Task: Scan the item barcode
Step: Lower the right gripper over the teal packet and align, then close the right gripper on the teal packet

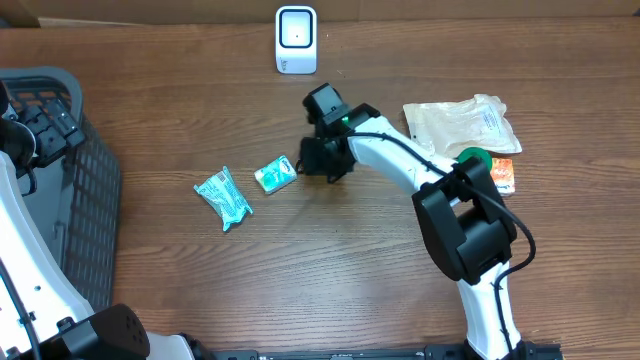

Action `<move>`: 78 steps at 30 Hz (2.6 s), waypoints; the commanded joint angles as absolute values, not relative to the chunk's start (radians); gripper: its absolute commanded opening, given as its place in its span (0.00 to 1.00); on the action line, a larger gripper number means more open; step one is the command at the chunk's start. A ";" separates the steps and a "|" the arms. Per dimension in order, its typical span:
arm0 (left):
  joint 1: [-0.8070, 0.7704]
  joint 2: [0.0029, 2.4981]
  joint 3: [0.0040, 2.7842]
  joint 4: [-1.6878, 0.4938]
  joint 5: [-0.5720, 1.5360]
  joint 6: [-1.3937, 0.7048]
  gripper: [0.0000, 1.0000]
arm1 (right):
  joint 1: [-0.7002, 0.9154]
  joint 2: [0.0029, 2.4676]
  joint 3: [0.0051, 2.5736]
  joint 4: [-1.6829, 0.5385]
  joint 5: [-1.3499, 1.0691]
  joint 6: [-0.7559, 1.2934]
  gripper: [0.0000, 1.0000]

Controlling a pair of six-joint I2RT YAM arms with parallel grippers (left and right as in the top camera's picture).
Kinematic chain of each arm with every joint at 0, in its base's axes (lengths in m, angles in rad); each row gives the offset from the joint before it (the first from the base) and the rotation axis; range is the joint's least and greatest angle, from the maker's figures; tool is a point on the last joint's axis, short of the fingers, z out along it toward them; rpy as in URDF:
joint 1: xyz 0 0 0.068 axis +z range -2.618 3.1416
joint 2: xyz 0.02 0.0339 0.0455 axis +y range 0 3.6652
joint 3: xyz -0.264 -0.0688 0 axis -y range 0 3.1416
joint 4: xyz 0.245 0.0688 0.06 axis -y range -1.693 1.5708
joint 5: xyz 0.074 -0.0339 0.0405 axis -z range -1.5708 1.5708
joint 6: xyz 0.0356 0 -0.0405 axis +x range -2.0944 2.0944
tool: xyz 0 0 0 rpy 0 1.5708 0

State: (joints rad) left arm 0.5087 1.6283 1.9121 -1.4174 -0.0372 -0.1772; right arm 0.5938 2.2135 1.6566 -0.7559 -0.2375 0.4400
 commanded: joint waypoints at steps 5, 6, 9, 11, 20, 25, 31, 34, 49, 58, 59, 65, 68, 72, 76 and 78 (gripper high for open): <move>0.510 1.632 1.919 -1.417 -0.035 -0.184 1.00 | 0.680 2.129 1.681 -0.609 -0.209 0.456 0.12; 0.510 1.632 1.919 -1.417 -0.035 -0.184 1.00 | 0.686 2.135 1.681 -0.601 -0.167 0.485 0.12; 0.510 1.632 1.919 -1.417 -0.035 -0.184 1.00 | 0.696 2.165 1.681 -0.551 -0.124 0.505 0.12; 0.510 1.632 1.919 -1.417 -0.035 -0.184 1.00 | 0.707 2.191 1.681 -0.514 -0.125 0.505 0.13; 0.510 1.632 1.919 -1.417 -0.035 -0.184 1.00 | 0.757 2.257 1.681 -0.346 -0.142 0.410 0.54; 0.510 1.632 1.919 -1.417 -0.035 -0.184 1.00 | 0.787 2.270 1.681 -0.328 -0.139 0.410 0.57; 0.510 1.632 1.919 -1.417 -0.035 -0.184 0.99 | 0.791 2.273 1.679 -0.430 -0.144 0.411 0.55; 0.510 1.632 1.919 -1.417 -0.035 -0.184 1.00 | 0.791 2.271 1.680 -0.500 -0.181 0.411 0.55; 0.510 1.632 1.919 -1.417 -0.035 -0.184 1.00 | 0.725 2.025 1.685 -0.807 -0.226 0.348 0.51; 0.510 1.632 1.919 -1.417 -0.035 -0.184 1.00 | 0.638 1.990 1.648 -0.992 -0.268 0.573 0.49; 0.510 1.632 1.919 -1.417 -0.035 -0.184 0.99 | 0.638 1.996 1.635 -0.989 -0.271 0.573 0.49; 0.510 1.632 1.919 -1.417 -0.035 -0.184 1.00 | 0.643 2.020 1.540 -0.927 -0.277 0.611 0.47; 0.510 1.632 1.919 -1.417 -0.035 -0.184 1.00 | 0.643 2.020 1.484 -0.869 -0.295 0.633 0.43; 0.510 1.632 1.919 -1.417 -0.035 -0.184 0.99 | 0.643 2.020 1.411 -0.793 -0.294 0.667 0.41; 0.510 1.632 1.919 -1.417 -0.035 -0.184 0.99 | 0.644 2.022 1.340 -0.681 -0.325 0.682 0.38; 0.510 1.632 1.919 -1.417 -0.035 -0.184 1.00 | 0.644 2.022 1.320 -0.639 -0.348 0.682 0.38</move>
State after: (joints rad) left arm 0.5087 1.6283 1.9118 -1.4174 -0.0372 -0.1772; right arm 0.6388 2.0193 1.3529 -0.6807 -0.3031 0.6601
